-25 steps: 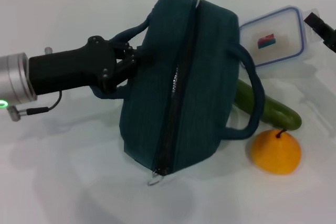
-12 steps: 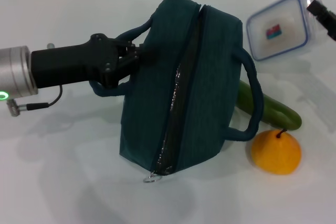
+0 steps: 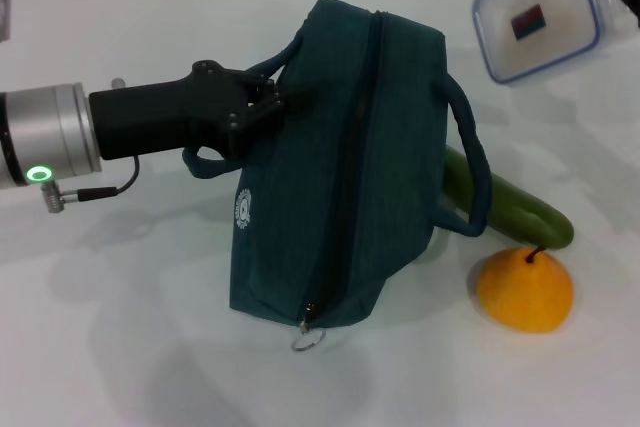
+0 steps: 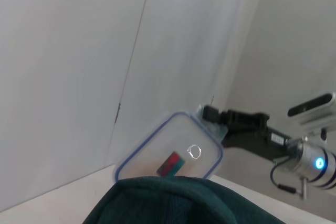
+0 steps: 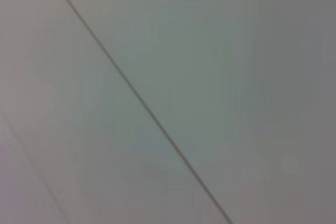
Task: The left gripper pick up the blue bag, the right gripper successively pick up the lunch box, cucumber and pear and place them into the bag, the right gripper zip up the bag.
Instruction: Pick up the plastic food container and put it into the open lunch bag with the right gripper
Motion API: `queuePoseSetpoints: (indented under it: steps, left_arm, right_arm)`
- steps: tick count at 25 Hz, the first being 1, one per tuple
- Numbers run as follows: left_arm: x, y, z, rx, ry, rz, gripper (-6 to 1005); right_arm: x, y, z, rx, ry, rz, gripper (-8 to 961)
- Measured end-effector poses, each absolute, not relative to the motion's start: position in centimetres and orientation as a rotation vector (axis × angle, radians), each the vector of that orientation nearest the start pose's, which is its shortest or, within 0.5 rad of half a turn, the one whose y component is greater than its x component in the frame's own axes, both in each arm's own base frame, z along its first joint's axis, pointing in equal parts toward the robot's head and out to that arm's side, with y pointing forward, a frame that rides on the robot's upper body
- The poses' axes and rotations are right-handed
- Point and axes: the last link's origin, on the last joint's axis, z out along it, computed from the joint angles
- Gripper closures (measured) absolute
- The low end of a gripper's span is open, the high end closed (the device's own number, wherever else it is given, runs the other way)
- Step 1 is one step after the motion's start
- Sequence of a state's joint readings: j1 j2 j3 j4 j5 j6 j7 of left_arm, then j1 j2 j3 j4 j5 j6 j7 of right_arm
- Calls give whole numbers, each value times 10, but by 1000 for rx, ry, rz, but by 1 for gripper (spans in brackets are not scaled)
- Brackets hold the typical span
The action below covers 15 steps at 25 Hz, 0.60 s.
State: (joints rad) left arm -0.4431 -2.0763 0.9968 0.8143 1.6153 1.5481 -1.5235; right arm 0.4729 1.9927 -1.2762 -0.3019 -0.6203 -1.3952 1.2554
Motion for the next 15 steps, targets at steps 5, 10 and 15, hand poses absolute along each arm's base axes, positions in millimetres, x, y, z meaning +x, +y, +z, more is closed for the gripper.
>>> queuePoseSetpoints:
  steps: [5, 10, 15]
  left_arm:
    - [-217, 331, 6, -2698, -581, -958, 963]
    - [-217, 331, 5, -2695, -584, -953, 963]
    - [-218, 330, 3, -2697, -586, -956, 963]
  right_arm:
    - [237, 363, 40, -1976, 814, 1563, 859]
    - [198, 373, 44, -2061, 711, 1694, 859]
    - [162, 380, 39, -2152, 627, 1782, 867]
